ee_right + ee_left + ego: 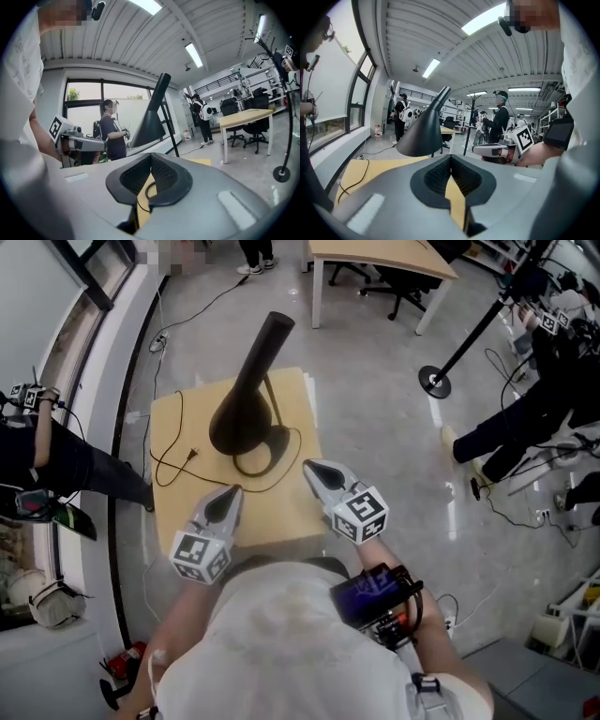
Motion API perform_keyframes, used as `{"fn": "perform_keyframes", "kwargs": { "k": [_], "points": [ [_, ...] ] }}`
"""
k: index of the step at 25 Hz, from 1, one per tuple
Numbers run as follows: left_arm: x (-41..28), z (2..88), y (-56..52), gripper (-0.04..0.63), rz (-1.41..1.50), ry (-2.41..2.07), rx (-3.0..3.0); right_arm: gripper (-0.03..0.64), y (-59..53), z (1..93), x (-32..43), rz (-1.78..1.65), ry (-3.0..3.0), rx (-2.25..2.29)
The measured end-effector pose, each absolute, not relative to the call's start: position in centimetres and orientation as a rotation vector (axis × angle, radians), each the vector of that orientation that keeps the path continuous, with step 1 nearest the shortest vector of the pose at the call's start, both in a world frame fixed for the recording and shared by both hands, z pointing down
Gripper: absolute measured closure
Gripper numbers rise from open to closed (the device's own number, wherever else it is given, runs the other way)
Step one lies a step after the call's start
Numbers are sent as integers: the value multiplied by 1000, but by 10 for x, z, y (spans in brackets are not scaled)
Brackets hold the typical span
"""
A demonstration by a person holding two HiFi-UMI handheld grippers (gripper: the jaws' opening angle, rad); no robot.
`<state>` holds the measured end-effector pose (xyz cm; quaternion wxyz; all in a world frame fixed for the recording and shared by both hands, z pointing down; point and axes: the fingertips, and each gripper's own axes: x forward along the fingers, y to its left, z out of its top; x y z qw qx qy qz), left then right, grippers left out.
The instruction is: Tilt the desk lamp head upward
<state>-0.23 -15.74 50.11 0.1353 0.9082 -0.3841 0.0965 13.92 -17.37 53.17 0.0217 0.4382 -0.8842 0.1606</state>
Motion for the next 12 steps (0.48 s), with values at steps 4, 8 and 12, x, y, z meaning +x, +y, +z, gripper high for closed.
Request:
{"fn": "perform_keyframes", "kwargs": {
  "k": [4, 8, 12],
  "points": [
    [-8, 502, -159, 594, 282, -1153, 2612, 603, -180, 543, 134, 511, -2750, 1294],
    [-18, 508, -162, 594, 285, -1185, 2576, 603, -178, 550, 128, 525, -2746, 1251],
    [-25, 510, -176, 594, 260, -1183, 2549, 603, -187, 546, 128, 507, -2734, 1252]
  ]
}}
